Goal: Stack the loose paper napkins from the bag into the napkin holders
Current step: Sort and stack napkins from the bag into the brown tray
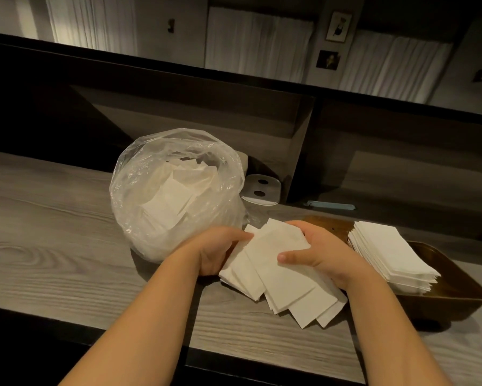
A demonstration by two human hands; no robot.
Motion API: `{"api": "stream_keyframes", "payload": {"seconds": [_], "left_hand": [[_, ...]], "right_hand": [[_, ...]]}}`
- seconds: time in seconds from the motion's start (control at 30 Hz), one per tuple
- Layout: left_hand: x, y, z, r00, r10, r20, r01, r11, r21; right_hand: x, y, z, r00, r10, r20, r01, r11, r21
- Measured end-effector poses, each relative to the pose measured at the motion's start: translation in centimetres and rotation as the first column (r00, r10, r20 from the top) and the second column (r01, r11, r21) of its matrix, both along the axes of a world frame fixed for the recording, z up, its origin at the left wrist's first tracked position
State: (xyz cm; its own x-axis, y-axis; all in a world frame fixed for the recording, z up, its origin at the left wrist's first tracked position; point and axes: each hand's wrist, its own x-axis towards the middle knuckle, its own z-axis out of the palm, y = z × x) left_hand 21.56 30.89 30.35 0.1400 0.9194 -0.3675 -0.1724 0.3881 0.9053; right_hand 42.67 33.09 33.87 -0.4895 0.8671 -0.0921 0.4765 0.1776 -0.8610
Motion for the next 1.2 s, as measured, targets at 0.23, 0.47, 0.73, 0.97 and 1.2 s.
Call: {"api": "stream_keyframes", "payload": {"seconds": [0.23, 0.47, 0.73, 0.97, 1.2], "left_hand": [[-0.7, -0.3, 0.0, 0.984, -0.155, 0.09, 0.152, 0.987, 0.042], [-0.9, -0.4, 0.1, 0.998, 0.006, 0.06, -0.009, 0.999, 0.036], [0.2, -0.8, 1.0, 0.986, 0.109, 0.123, -0.113, 0.993, 0.022], [2.1, 0.0, 0.2, 0.97, 0.175, 0.172, -0.192, 0.977, 0.091], [3.8, -0.1, 0.8, 0.886, 0.202, 0.418, -0.253, 0.965, 0.07]], "right_hand": [[-0.3, 0.7, -0.7, 0.996, -0.09, 0.026, 0.089, 0.995, 0.035], [0.0, 0.8, -0.6, 0.982, -0.183, -0.049, 0.182, 0.983, -0.018], [-0.6, 0.9, -0.1, 0.689, -0.481, -0.542, 0.494, 0.859, -0.134], [-0.1, 0.2, 0.5, 0.488, -0.411, -0.77, 0.242, 0.911, -0.333], [-2.4, 0.1, -0.5, 0.693, -0.398, -0.602, 0.332, 0.916, -0.223]]}}
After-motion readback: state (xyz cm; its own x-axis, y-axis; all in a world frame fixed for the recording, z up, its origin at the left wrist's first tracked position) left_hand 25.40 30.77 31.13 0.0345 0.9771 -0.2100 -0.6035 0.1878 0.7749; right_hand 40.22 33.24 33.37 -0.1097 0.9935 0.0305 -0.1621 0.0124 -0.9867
